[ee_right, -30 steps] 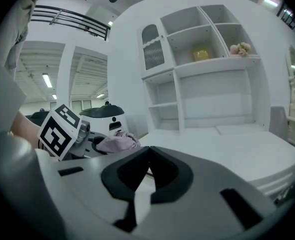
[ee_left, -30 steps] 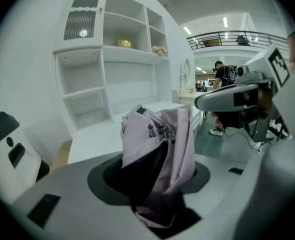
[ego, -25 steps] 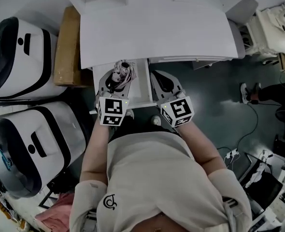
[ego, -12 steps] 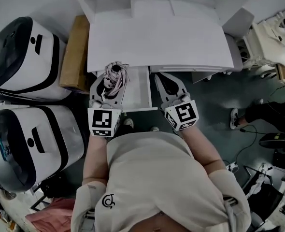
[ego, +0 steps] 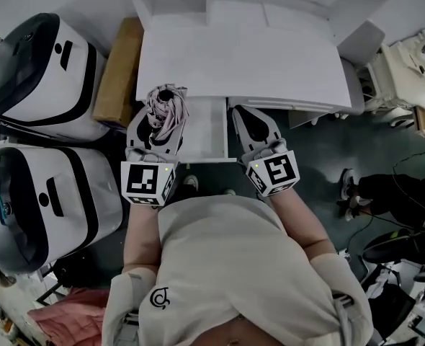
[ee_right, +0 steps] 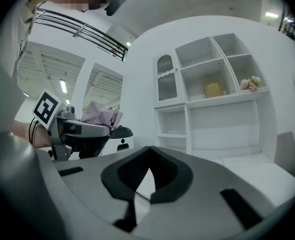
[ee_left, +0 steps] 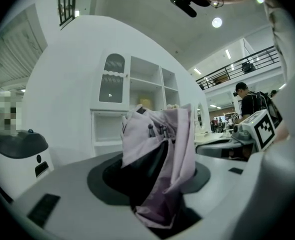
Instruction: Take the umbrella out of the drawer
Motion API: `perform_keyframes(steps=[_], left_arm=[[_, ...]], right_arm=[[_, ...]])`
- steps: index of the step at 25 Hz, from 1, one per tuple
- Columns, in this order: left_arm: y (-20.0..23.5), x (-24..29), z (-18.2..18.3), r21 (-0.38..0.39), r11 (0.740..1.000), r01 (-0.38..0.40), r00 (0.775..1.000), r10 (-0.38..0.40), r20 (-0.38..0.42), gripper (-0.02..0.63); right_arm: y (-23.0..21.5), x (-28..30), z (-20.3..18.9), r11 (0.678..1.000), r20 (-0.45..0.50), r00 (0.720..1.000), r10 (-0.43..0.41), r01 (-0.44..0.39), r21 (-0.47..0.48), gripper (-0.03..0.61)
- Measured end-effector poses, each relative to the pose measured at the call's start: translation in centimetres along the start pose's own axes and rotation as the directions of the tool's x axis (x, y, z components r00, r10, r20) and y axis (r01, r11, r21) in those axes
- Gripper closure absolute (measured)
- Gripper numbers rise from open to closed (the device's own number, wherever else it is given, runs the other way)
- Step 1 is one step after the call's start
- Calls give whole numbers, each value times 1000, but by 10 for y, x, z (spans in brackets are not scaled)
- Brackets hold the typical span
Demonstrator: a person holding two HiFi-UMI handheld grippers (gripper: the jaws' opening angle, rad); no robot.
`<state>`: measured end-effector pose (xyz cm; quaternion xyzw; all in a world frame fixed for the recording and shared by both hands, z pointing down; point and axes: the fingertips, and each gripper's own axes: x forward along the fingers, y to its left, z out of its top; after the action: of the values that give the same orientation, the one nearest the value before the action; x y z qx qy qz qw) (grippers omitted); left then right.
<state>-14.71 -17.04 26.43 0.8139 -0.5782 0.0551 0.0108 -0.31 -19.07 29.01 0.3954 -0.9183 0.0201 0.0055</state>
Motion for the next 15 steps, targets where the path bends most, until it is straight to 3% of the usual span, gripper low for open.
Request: perform_keyframes(steps=[15], left_arm=[[1, -5, 0, -4, 1000, -1, 1000, 1, 0, 383]], right_arm=[[7, -1, -2, 1000, -9, 1000, 13, -13, -3, 574]])
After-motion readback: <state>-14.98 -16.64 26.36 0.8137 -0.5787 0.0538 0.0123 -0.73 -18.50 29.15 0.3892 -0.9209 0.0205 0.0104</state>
